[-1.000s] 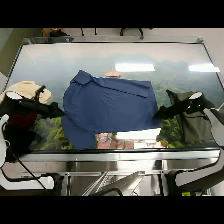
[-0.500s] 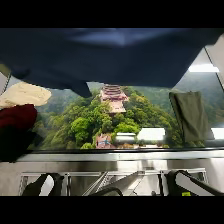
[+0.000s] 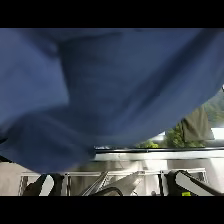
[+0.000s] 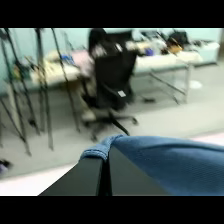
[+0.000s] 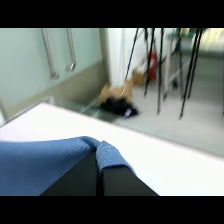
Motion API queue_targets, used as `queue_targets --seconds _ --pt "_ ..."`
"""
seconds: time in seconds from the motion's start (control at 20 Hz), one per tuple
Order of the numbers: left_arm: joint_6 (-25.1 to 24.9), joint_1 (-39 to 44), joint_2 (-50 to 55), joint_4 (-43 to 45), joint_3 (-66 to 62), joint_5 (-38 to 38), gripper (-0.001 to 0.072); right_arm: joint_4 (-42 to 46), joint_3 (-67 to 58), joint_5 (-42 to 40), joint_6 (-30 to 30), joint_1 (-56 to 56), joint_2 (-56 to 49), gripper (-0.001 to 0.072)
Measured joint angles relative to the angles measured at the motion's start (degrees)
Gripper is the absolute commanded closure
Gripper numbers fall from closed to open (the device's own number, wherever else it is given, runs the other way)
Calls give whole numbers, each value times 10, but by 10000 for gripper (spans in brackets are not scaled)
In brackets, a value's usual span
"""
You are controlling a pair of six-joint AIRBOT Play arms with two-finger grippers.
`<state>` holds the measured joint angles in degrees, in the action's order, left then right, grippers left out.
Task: Fold the shirts.
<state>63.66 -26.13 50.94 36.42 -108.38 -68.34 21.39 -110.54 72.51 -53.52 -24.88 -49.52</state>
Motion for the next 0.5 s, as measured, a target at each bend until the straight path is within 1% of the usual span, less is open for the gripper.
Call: queue_targets --seconds 0.15,0.25,0.4,0.5 --pt "-15 84 92 39 59 -3 688 9 91 11 5 35 -70 694" --pt "-21 140 173 80 93 13 688 25 150 0 17 59 -129 694" --pt "-22 188 308 139 109 40 688 44 200 -32 38 79 -243 694" --pt "-11 203 408 167 82 50 688 49 204 -63 46 84 -321 695"
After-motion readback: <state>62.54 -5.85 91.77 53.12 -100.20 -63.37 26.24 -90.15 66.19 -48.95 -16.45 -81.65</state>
